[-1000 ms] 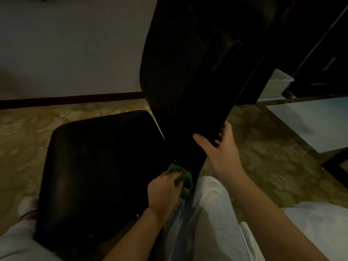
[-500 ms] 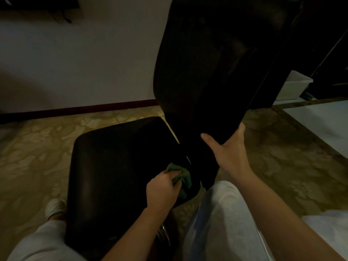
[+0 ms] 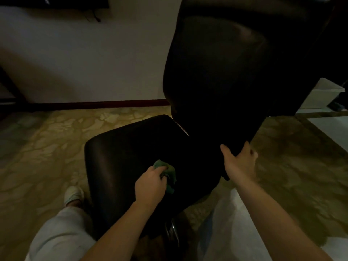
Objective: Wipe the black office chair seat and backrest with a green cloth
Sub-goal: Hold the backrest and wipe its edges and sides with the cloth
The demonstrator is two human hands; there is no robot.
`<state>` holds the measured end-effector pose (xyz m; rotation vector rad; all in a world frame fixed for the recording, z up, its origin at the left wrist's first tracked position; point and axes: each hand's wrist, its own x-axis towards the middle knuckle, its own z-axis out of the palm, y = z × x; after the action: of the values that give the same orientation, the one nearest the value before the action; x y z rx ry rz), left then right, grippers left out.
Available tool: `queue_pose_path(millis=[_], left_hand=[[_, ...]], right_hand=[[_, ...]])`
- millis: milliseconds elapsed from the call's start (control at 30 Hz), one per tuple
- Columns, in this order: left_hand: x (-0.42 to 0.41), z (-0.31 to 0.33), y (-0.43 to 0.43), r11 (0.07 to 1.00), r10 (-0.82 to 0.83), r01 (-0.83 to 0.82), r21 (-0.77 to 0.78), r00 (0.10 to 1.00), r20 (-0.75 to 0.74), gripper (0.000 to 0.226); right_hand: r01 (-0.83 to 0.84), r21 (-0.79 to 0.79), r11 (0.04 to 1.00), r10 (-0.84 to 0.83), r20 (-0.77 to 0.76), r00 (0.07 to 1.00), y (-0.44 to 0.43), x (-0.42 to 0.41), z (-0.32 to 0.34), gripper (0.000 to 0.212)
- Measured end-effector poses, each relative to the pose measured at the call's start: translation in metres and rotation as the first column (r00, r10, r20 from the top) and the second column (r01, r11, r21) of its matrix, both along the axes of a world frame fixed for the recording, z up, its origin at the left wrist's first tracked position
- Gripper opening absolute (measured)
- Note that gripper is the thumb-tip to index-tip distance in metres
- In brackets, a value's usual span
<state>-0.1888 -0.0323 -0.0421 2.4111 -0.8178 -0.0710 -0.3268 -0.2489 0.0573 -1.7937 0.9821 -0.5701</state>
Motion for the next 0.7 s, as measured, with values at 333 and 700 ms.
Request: queue_pose_path(millis=[333, 700], left_hand=[[0.039, 0.003, 0.023, 0.979, 0.202, -0.201, 0.022, 0.978, -0.048, 0.042], [0.058, 0.049, 0.04, 0.913, -0.1, 0.289, 0.289, 0.844, -0.527, 0.033]], right_hand=[[-0.452, 0.027, 0.892, 0.446, -0.217, 0.868, 0.098, 0.049, -0.052, 0.066], [-0.713, 0.125, 0.69, 0.673, -0.472, 0.57, 0.116, 0.077, -0.026, 0.05]])
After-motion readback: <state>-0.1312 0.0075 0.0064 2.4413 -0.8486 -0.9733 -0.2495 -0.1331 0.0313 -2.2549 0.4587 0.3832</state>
